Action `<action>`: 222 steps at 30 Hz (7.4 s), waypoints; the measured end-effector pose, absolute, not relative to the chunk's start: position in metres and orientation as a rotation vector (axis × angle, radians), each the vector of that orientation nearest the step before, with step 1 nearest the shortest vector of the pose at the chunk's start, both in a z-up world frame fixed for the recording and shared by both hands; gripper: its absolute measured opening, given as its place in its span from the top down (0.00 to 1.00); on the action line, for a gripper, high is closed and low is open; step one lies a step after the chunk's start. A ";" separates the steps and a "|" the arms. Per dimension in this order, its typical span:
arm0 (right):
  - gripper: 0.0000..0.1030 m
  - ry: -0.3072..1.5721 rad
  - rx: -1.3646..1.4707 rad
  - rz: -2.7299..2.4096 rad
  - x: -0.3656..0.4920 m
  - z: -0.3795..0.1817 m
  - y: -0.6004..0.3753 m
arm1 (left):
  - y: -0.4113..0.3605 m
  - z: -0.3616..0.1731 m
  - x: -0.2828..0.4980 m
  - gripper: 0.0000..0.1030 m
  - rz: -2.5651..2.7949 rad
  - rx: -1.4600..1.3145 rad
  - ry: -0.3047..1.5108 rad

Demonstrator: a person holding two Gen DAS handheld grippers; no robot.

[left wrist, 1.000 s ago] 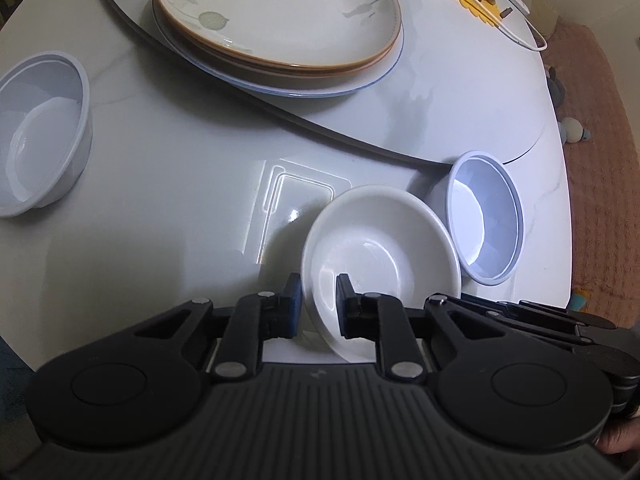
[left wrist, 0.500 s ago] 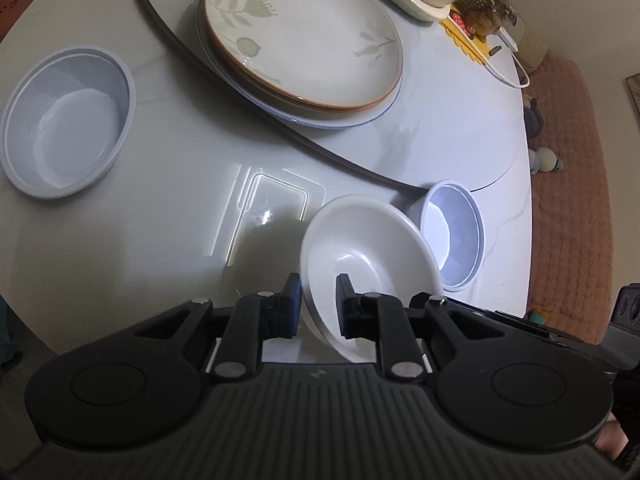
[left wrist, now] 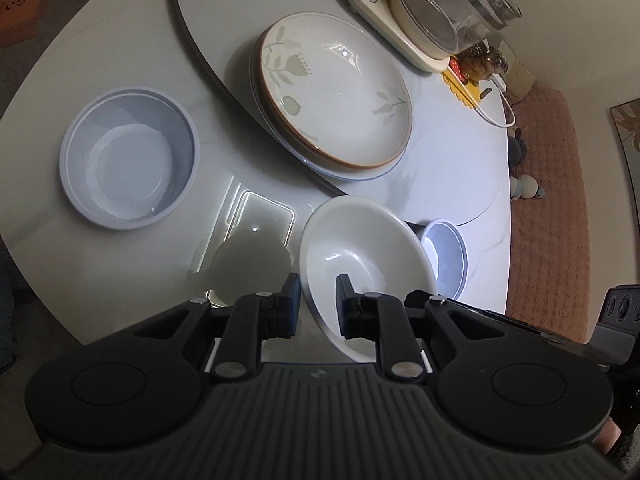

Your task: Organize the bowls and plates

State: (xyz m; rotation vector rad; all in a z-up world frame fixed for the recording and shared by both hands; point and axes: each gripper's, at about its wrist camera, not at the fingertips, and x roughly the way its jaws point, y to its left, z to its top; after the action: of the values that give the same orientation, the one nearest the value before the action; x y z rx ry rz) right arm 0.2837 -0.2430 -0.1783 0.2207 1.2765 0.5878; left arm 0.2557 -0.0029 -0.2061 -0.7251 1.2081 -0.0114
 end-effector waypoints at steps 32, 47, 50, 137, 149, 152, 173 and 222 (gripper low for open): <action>0.83 1.290 0.099 0.649 0.314 -0.194 -0.052 | 0.176 -0.220 0.262 0.80 0.100 -0.738 1.112; 0.82 1.343 -0.017 0.627 0.306 -0.215 -0.038 | 0.177 -0.250 0.264 0.79 0.084 -0.707 1.202; 0.82 1.335 -0.034 0.624 0.305 -0.210 -0.039 | 0.173 -0.244 0.266 0.75 0.076 -0.702 1.193; 0.79 1.071 0.005 0.395 0.280 -0.141 -0.352 | -0.134 -0.156 0.288 0.55 -0.078 -0.440 1.052; 0.60 1.099 0.071 0.296 0.288 -0.162 -0.385 | -0.165 -0.192 0.305 0.47 -0.134 -0.400 1.133; 0.60 1.104 0.076 0.286 0.291 -0.168 -0.386 | -0.169 -0.197 0.311 0.47 -0.157 -0.398 1.139; 0.61 1.135 0.066 0.323 0.338 -0.235 -0.384 | -0.194 -0.265 0.353 0.48 -0.161 -0.393 1.176; 0.74 1.094 0.142 0.351 0.313 -0.150 -0.356 | -0.174 -0.167 0.323 0.70 -0.193 -0.417 1.097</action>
State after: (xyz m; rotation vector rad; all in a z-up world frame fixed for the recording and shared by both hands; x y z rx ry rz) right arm 0.3131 -0.3555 -0.1504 0.1422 1.0935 0.3506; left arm 0.3226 -0.1739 -0.1668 -0.4167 1.0974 -0.1926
